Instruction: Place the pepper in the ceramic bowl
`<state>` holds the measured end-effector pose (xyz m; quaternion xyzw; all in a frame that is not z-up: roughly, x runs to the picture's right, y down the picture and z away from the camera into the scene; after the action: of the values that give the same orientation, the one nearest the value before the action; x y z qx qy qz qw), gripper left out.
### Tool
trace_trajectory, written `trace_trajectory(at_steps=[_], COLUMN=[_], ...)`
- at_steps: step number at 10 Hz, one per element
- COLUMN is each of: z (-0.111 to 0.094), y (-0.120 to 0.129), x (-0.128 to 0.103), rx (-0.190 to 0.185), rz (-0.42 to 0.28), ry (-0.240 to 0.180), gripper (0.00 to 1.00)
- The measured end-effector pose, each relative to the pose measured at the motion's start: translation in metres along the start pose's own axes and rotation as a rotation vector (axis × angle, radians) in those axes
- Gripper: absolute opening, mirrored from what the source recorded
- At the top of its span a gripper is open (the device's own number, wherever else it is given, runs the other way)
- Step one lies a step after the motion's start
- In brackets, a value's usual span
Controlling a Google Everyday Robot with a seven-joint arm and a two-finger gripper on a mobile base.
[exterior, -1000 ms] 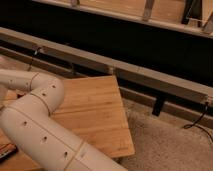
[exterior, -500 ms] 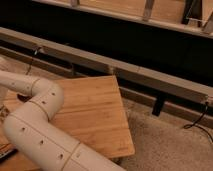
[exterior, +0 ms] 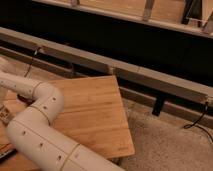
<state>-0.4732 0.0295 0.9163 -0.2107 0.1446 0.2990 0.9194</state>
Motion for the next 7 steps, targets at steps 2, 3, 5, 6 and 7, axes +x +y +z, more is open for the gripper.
trace_trajectory(at_steps=[2, 3, 5, 6, 7], z=[-0.004, -0.008, -0.018, -0.025, -0.032], y=[-0.001, -0.002, -0.006, -0.009, -0.011], x=[-0.001, -0.003, -0.008, -0.011, -0.014], rx=[-0.009, -0.013, -0.02, -0.023, -0.027], rz=[-0.005, -0.005, -0.005, -0.005, -0.005], ry=[-0.005, -0.014, -0.035, -0.049, -0.064], gripper=[0.8, 0.8, 0.8, 0.8, 0.8])
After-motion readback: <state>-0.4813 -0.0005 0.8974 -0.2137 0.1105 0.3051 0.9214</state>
